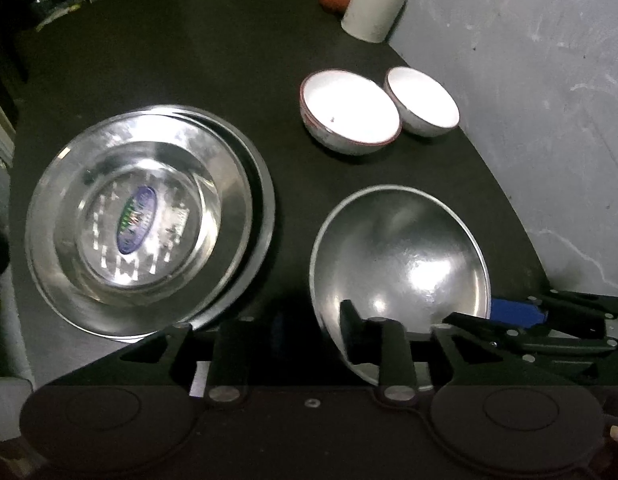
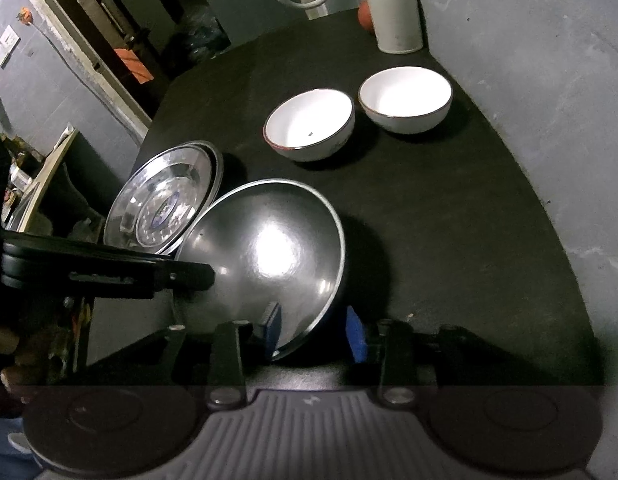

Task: Organize plates and bowls
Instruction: 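Lower the steel bowl onto the table beside the plates and open the left gripper, then grasp the rim of the red-rimmed white bowl with the left gripper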

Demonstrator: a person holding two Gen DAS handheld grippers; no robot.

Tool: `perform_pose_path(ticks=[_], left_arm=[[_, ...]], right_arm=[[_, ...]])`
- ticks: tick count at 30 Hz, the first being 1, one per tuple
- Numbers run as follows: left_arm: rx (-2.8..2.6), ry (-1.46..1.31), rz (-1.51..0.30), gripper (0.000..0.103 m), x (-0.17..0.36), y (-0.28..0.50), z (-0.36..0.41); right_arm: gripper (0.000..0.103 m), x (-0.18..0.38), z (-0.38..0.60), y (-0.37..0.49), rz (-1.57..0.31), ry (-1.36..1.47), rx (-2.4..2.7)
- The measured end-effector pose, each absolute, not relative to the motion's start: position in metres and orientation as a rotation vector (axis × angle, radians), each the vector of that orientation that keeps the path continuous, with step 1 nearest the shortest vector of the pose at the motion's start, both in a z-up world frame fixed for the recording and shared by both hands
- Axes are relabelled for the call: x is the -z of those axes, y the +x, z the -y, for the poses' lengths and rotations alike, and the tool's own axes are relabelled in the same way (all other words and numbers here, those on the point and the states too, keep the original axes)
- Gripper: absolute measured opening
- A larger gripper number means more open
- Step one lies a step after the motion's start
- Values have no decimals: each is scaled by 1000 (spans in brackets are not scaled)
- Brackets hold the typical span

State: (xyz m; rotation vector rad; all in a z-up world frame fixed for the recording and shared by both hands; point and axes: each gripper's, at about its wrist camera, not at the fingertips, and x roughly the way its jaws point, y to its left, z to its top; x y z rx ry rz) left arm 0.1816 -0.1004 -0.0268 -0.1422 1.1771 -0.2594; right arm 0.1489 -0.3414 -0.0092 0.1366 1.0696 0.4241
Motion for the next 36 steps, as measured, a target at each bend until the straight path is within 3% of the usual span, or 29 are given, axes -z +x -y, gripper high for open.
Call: perform_pose_path(ticks=[3,7,15,20,36], left_arm=[[260,-131,-1147,54,17,177,99],[255,-98,-1105,64,4,173,98],[211,-83,-1046,101,-12,188,98],[169,-102,-1055,102,-11,203,96],[148,3,-1011,102,-2,301,106]], right_arm=[[46,7,345,148,-1049,147,-409],[54,3,349,148,-1019,167,-394],[88,1,357,150,-980,202,-358],[102,2,364,158,-948,235,-319],[103,29,361,225,-900,386,-226]])
